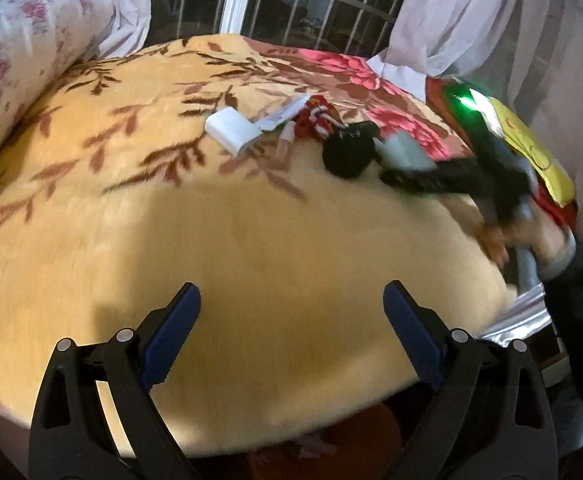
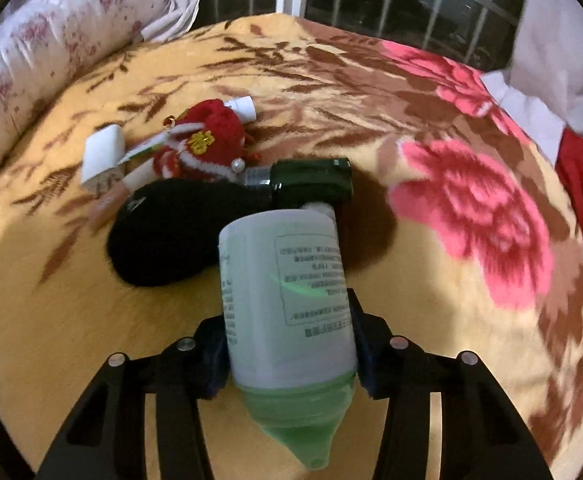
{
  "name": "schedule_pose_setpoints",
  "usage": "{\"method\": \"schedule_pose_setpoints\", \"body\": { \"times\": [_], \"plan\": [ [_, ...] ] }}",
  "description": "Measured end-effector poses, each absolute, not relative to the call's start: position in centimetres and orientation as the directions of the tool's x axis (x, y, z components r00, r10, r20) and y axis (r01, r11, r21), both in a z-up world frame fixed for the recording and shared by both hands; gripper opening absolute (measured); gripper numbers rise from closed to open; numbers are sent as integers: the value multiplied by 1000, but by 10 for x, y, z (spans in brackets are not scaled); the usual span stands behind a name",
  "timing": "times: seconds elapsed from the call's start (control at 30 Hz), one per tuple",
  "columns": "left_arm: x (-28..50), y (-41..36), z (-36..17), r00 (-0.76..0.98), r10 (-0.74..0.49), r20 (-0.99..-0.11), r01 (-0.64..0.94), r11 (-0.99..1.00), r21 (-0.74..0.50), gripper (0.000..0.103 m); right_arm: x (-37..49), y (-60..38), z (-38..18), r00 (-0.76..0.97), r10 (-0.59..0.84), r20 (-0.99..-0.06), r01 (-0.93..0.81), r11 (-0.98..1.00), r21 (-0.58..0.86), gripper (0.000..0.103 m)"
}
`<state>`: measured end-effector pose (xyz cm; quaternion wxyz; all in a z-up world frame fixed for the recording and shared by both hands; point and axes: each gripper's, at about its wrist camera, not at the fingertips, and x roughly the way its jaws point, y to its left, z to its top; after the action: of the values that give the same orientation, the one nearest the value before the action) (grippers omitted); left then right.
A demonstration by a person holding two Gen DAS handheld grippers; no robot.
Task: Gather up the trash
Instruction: 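Grasp the white-green bottle with the right tool while the left tool grasps the lip gloss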
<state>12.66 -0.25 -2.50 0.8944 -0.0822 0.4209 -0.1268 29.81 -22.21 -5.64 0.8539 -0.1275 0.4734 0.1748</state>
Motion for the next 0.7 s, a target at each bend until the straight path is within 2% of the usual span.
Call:
{"method": "schedule_pose_setpoints", "body": {
  "times": [0.2,0.33,0.43,0.6,0.7],
  "plan": [
    [202,-22,-15,568,-295,-769,209,955,-212,90,271,-252,-53,522,245,-817,-358,932,51,49],
    [246,-46,-15,556,-258,-790,264,956,-126,90,278,-275,-60,508,333,-794,-306,932,195,48],
    [275,-56,-25,534,-242,-810,296,951,-89,90,278,-274,-61,520,335,-785,-304,932,197,48],
    [298,-50,-29,491,-338,-803,346,922,-176,90,275,-275,-61,533,345,-773,-310,929,201,48],
    [300,-46,-27,493,-334,-803,369,917,-155,90,277,-280,-62,529,373,-762,-304,922,241,48]
  ]
}}
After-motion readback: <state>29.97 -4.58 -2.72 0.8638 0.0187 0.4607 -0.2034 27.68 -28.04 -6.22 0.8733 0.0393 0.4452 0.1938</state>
